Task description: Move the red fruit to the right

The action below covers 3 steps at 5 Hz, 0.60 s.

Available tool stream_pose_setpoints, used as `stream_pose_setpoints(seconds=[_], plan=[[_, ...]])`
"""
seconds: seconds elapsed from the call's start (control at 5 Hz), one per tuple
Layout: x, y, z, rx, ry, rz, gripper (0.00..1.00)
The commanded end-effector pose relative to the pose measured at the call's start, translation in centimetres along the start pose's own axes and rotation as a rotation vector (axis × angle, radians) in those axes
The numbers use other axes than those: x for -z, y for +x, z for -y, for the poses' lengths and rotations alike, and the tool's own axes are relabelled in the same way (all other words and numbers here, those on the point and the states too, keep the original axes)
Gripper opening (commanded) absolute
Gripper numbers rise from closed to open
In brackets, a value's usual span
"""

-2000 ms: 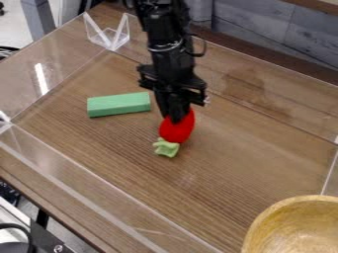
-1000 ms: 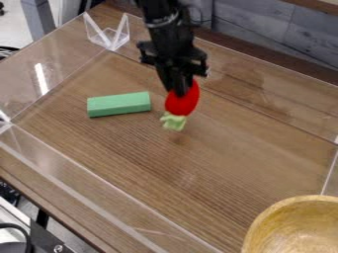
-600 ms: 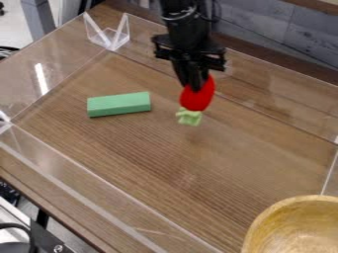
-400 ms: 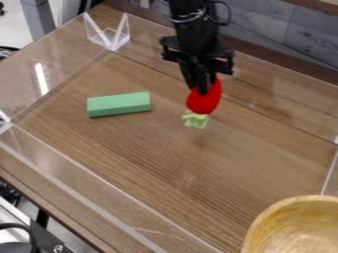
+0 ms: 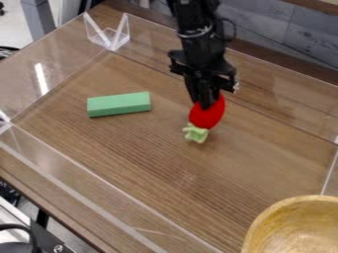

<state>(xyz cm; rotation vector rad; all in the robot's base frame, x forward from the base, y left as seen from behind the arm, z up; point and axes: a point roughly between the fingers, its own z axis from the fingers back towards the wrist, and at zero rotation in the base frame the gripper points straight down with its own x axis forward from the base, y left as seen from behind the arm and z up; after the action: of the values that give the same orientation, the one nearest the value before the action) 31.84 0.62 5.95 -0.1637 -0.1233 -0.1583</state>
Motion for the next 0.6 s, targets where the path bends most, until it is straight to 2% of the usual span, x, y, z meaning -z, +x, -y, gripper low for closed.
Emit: stream_pose_setpoints(seconds=[0.0,0.4], plan=[[-1.0,1.5,-0.3,0.07,0.007,0.039,0.0],[-0.8,0.4,0.2,-0.02,0.007,0.032,0.0]])
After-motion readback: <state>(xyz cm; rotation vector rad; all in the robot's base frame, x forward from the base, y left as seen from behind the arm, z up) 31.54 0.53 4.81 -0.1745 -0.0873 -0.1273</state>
